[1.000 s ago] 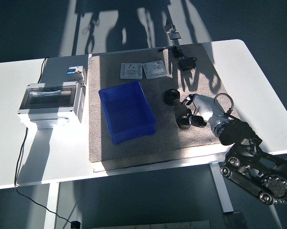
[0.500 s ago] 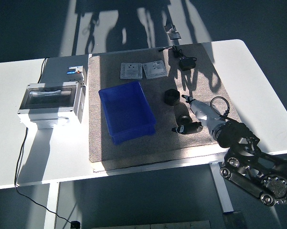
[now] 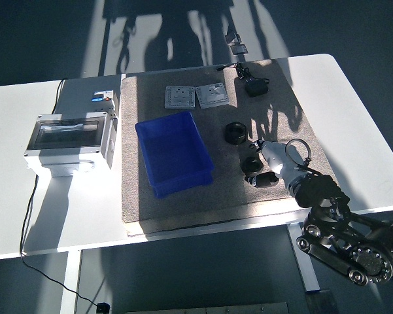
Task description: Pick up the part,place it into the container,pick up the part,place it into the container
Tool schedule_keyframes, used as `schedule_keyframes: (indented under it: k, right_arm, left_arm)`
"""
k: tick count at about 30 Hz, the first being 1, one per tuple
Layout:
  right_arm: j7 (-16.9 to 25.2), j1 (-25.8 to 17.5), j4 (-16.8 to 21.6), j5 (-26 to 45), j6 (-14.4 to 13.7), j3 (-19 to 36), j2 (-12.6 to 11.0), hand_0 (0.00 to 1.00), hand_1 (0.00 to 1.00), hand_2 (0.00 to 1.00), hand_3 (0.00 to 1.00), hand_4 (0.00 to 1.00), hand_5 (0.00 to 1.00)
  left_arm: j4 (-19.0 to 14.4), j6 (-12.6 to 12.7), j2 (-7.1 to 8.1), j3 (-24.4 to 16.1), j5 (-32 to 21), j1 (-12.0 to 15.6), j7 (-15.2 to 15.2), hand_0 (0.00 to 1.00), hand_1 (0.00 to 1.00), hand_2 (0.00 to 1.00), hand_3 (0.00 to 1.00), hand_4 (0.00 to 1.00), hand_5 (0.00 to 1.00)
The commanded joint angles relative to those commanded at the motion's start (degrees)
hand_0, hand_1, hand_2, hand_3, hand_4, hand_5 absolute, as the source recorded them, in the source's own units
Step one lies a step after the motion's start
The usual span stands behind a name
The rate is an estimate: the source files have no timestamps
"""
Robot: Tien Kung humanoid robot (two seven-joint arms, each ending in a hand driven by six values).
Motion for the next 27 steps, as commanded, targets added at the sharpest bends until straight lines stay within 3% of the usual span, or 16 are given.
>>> schedule_keyframes:
  k: [1, 2, 7, 8, 15, 27]
  right_arm:
    - [0.1, 0.0, -0.2, 0.1, 0.0, -0.3, 0.0, 0.518, 0.459, 0.628, 0.754, 0.592, 0.095]
    - [0.3, 0.1, -0.4, 0.2, -0.1, -0.5, 0.0, 0.450, 0.387, 0.590, 0.668, 0.514, 0.008]
    - [1.3, 0.1, -1.1, 1.0, -1.2, -1.4, -0.1, 0.450, 0.387, 0.590, 0.668, 0.514, 0.008]
    - [1.5, 0.2, -1.2, 1.2, -1.4, -1.6, -0.1, 0.425, 0.358, 0.577, 0.660, 0.451, 0.002]
    - [2.8, 0.4, -1.7, 2.4, -3.0, -2.1, -0.2, 0.415, 0.341, 0.562, 0.644, 0.454, 0.002]
    - [7.7, 0.9, -2.1, 6.2, -11.9, -1.8, -0.3, 0.415, 0.334, 0.547, 0.640, 0.422, 0.002]
  left_arm:
    - [0.0, 0.0, -0.01, 0.0, 0.1, 0.0, 0.0, 0.693, 0.654, 0.632, 0.576, 0.452, 0.521]
    - [0.0, 0.0, -0.02, 0.0, 0.1, 0.0, 0.0, 0.691, 0.654, 0.633, 0.572, 0.453, 0.523]
    - [0.0, -0.1, -0.04, -0.1, 0.3, 0.0, 0.1, 0.691, 0.654, 0.633, 0.572, 0.453, 0.523]
    - [0.0, -0.2, -0.04, -0.2, 0.5, -0.1, 0.1, 0.692, 0.651, 0.632, 0.574, 0.450, 0.523]
    - [0.0, -0.3, -0.07, -0.5, 1.0, -0.2, 0.3, 0.691, 0.652, 0.632, 0.570, 0.449, 0.525]
    - [0.0, -0.1, -0.13, -0.7, 1.4, 0.3, 0.0, 0.689, 0.651, 0.630, 0.565, 0.451, 0.532]
